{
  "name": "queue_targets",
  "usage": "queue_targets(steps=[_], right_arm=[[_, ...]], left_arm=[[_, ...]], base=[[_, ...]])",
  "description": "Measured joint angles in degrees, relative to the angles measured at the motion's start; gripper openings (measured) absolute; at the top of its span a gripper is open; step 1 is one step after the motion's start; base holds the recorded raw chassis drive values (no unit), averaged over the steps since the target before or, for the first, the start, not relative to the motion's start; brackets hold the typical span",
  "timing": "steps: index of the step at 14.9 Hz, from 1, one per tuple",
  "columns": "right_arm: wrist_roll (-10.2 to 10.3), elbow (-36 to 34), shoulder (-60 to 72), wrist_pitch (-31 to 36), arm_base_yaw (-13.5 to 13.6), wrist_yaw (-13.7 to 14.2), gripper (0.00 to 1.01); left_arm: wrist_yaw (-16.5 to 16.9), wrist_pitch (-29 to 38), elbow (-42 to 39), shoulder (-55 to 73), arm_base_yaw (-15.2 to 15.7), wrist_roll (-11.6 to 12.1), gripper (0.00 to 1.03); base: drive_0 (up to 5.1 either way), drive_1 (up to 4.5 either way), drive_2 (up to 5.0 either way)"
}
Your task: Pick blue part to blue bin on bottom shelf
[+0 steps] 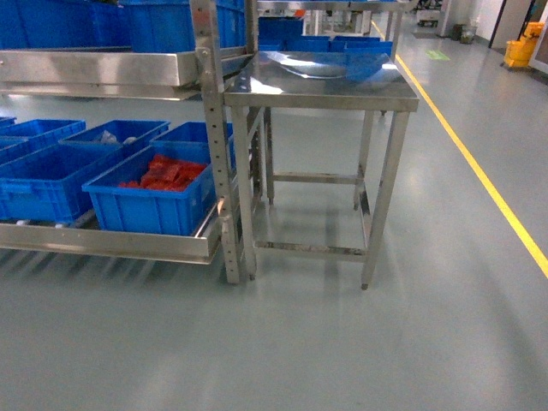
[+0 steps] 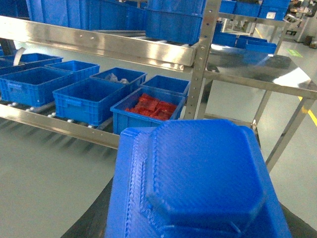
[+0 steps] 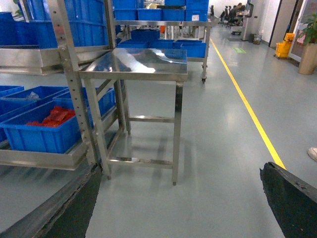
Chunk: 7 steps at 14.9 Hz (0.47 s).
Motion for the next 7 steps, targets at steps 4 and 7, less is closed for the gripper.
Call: queue_targets(steps=[4, 7], right_arm=[[0.00, 0.00, 0.00, 0.11, 0.00, 0.00, 0.98], [0.00, 0.00, 0.00, 0.11, 0.00, -0.02, 0.98]], left_arm=[[0.02, -0.15, 0.00, 0.02, 0.00, 0.00, 0.43], [0.02, 0.26, 0.00, 0.00, 0.00, 0.00, 0.43]], base=[[0.0, 4.03, -4.0], [0.0, 4.03, -4.0]])
